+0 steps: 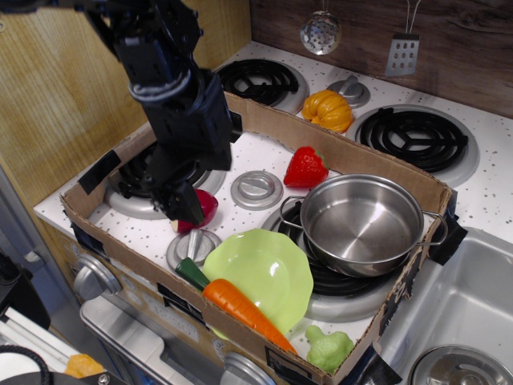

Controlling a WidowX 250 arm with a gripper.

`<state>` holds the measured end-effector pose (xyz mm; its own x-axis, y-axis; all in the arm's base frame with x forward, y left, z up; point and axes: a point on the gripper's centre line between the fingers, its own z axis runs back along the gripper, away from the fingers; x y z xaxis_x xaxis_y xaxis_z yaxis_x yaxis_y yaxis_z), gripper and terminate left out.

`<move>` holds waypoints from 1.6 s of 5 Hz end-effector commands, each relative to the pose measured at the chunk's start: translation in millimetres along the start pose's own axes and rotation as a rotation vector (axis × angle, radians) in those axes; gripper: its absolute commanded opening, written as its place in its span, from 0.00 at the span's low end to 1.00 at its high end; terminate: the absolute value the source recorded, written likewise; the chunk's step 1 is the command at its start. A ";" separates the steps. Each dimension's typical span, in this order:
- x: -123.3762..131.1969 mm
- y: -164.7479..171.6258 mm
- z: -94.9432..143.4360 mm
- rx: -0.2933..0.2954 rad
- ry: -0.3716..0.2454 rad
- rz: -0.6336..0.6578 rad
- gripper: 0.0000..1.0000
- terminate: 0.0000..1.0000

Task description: Take carrot off plate

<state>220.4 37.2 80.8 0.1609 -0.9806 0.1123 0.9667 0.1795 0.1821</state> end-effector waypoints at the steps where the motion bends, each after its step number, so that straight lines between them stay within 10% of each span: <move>1: 16.9 -16.9 -16.3 -0.001 -0.052 -0.177 1.00 0.00; 3: 33.4 -23.1 -27.8 -0.080 0.025 -0.188 1.00 0.00; 8: 29.7 -38.5 -50.0 -0.045 0.094 -0.117 1.00 0.00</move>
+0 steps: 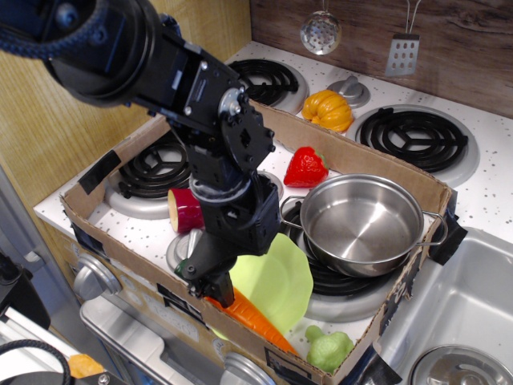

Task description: Take carrot off plate

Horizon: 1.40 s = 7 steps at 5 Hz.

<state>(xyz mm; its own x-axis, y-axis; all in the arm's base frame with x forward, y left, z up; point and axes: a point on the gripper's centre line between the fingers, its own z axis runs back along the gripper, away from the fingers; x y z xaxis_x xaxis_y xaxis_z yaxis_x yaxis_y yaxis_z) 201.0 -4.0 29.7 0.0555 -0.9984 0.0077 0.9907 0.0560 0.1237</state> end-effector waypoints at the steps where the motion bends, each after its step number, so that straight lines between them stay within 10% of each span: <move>1: -0.8 -6.3 -7.7 0.018 0.002 0.018 1.00 0.00; 4: -1.6 -7.8 -14.6 0.008 -0.024 0.043 1.00 0.00; 5: -1.4 -6.1 -14.7 0.029 -0.018 0.065 0.00 0.00; 7: 1.5 -1.9 -7.5 0.095 0.040 0.123 0.00 0.00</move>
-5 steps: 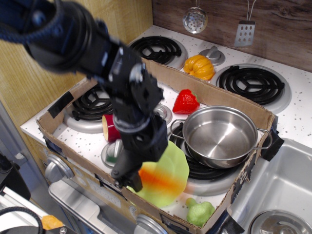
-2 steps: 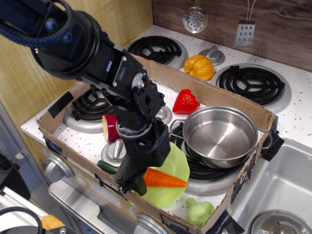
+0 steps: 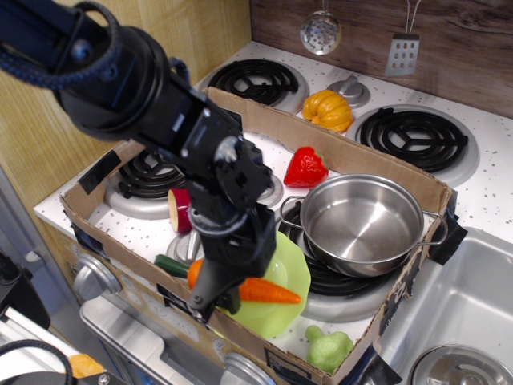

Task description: Take carrot off plate

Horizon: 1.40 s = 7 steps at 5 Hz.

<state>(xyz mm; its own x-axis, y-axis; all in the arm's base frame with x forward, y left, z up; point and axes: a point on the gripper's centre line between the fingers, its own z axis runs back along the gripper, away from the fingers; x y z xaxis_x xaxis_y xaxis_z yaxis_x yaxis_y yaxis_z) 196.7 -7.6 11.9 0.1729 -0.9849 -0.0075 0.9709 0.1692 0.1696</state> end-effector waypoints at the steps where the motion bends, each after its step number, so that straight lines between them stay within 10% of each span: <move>1: -1.7 19.8 24.9 0.060 0.047 -0.017 0.00 0.00; 3: -34.7 47.6 55.9 0.116 0.148 -0.053 0.00 0.00; 5: -78.0 95.0 63.1 0.168 0.115 -0.058 0.00 0.00; 7: -99.1 122.1 50.9 0.354 0.141 -0.033 0.00 0.00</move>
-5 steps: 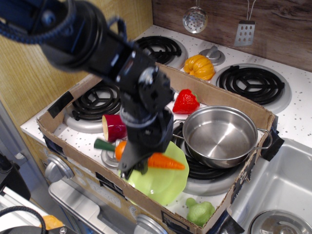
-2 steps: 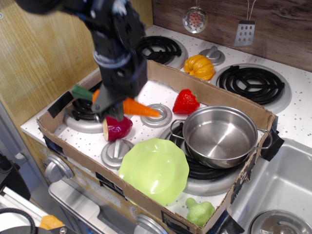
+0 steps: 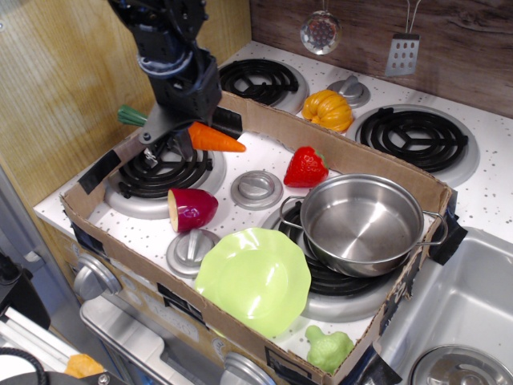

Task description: Take carrot off plate

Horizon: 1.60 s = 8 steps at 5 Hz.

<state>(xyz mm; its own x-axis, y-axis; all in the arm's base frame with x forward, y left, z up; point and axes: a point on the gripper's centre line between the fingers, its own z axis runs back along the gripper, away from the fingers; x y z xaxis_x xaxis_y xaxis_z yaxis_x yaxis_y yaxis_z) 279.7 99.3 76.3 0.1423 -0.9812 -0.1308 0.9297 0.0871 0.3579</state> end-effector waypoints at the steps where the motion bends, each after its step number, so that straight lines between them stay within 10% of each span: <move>1: -8.6 15.4 -8.3 0.158 0.050 0.130 0.00 0.00; 2: -6.5 20.0 -15.2 0.081 0.075 0.254 0.00 0.00; 6: -16.2 31.0 -26.1 0.120 0.042 0.308 0.00 0.00; 7: -20.5 23.3 -30.2 0.144 0.017 0.290 1.00 0.00; 8: -23.0 18.3 -34.9 0.148 0.003 0.272 1.00 0.00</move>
<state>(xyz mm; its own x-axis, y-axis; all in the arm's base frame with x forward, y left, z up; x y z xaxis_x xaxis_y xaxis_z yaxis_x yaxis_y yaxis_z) 305.9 125.5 38.0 0.3809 -0.9246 -0.0098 0.8190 0.3325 0.4676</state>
